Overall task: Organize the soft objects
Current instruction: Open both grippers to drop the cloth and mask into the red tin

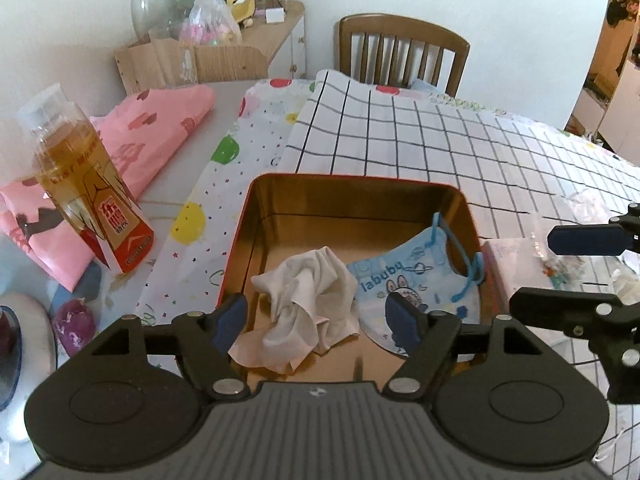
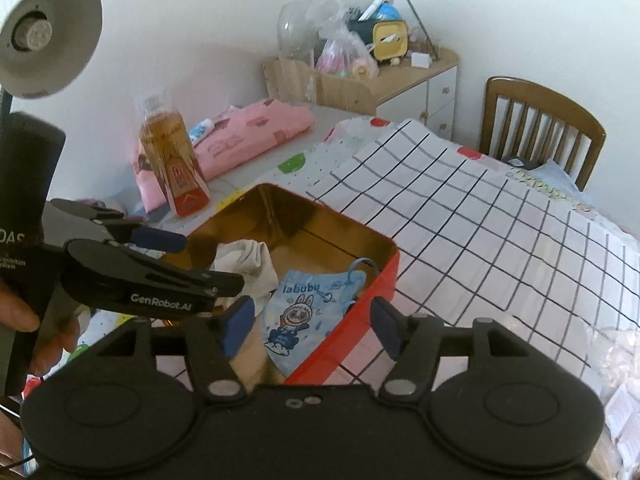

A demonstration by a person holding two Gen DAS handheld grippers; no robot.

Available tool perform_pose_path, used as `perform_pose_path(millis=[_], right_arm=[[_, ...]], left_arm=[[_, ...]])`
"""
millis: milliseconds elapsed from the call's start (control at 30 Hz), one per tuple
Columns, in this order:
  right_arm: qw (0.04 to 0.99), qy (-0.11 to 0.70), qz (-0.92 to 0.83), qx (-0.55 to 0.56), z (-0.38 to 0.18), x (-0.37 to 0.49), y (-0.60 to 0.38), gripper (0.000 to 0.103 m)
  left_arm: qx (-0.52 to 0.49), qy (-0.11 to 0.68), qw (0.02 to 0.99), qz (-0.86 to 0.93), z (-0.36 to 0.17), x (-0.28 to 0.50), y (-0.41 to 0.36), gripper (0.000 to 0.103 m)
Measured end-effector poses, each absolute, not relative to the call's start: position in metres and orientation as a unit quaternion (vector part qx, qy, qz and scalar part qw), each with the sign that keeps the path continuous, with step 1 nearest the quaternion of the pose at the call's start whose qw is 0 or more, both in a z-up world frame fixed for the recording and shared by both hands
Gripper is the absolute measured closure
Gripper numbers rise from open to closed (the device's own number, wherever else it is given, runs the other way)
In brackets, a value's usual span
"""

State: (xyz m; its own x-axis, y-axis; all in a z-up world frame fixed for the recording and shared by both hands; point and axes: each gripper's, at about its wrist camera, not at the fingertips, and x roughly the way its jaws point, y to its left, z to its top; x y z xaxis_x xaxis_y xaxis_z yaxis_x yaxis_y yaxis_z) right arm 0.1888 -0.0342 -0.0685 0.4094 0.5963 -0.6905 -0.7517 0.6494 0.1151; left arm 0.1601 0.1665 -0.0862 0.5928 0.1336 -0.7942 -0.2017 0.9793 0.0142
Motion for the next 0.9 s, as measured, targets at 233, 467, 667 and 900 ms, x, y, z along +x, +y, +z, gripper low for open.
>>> perform_pose_path(millis=[233, 467, 667, 900], right_arm=[[0.846, 0.349, 0.396, -0.080, -0.052, 0.172, -0.061, 0.029], [0.861, 0.331, 0.381, -0.063, -0.037, 0.152, -0.087, 0.021], [0.873, 0.320, 0.365, -0.043, -0.027, 0.136, -0.114, 0.015], [0.891, 0.304, 0.338, -0.025, -0.018, 0.112, -0.150, 0.010]], left_arm=[[-0.033, 0.418, 0.906, 0.064, -0.062, 0.143, 0.149, 0.027], [-0.024, 0.382, 0.923, 0.036, -0.035, 0.122, 0.126, 0.017], [-0.025, 0.360, 0.933, 0.015, -0.020, 0.105, 0.106, 0.013], [-0.015, 0.330, 0.944, 0.007, -0.007, 0.090, 0.081, 0.001]])
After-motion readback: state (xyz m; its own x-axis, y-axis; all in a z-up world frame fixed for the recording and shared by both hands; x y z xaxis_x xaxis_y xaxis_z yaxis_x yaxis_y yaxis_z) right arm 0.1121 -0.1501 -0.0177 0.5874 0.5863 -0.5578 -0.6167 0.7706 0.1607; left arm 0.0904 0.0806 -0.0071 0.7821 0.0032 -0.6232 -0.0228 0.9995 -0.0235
